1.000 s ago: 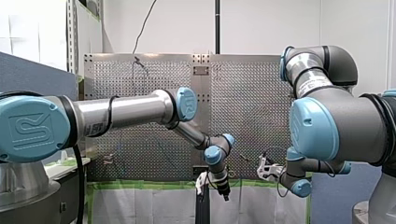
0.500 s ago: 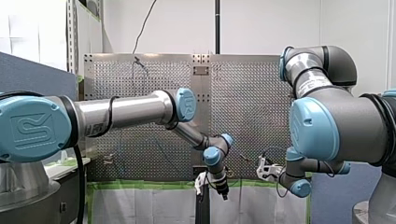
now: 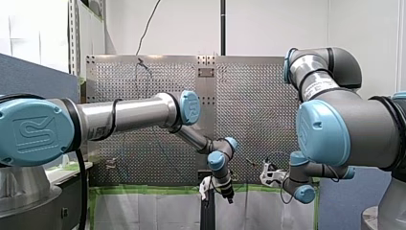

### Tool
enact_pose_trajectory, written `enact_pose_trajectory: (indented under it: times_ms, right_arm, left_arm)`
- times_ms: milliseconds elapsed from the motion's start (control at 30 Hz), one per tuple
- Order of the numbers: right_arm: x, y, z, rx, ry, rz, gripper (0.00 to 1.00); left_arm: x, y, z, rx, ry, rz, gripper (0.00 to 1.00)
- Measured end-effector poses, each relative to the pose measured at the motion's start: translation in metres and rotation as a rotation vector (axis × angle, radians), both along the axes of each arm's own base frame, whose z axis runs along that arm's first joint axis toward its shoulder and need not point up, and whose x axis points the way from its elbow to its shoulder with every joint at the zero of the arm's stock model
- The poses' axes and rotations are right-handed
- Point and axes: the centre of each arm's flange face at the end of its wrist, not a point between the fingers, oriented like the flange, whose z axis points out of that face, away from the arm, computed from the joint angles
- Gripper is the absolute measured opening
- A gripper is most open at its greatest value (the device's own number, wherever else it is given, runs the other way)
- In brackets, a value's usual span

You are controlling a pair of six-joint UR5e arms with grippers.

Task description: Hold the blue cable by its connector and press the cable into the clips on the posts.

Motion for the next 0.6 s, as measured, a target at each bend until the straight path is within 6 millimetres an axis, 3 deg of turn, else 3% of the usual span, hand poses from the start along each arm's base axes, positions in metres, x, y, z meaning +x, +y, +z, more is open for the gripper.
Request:
enact_pose_trajectory:
  times_ms: [200, 233, 267, 300, 333, 367, 600]
  right_arm:
    - [0.001, 0.000, 0.000, 0.002, 0.000, -0.005, 0.00]
    - [0.001, 0.000, 0.000, 0.003, 0.000, -0.005, 0.00]
    - [0.001, 0.000, 0.000, 0.003, 0.000, -0.005, 0.00]
    - [0.001, 0.000, 0.000, 0.003, 0.000, -0.005, 0.00]
    - [0.001, 0.000, 0.000, 0.003, 0.000, -0.005, 0.00]
    - [0.001, 0.000, 0.000, 0.003, 0.000, -0.006, 0.00]
    - [0.000, 0.000, 0.000, 0.003, 0.000, -0.006, 0.00]
  left_arm:
    - [0.001, 0.001, 0.000, -0.001, -0.002, 0.000, 1.00]
    - [0.001, 0.001, 0.000, 0.000, -0.004, -0.001, 0.96]
    - [0.002, 0.001, 0.000, 0.002, -0.007, -0.003, 0.74]
    - [0.002, 0.001, 0.000, 0.003, -0.011, -0.005, 0.74]
    - [0.003, 0.000, 0.001, 0.004, -0.016, -0.008, 0.45]
    - [0.004, 0.000, 0.001, 0.004, -0.024, -0.013, 0.31]
    - [0.005, -0.012, 0.002, -0.012, -0.089, -0.068, 0.34]
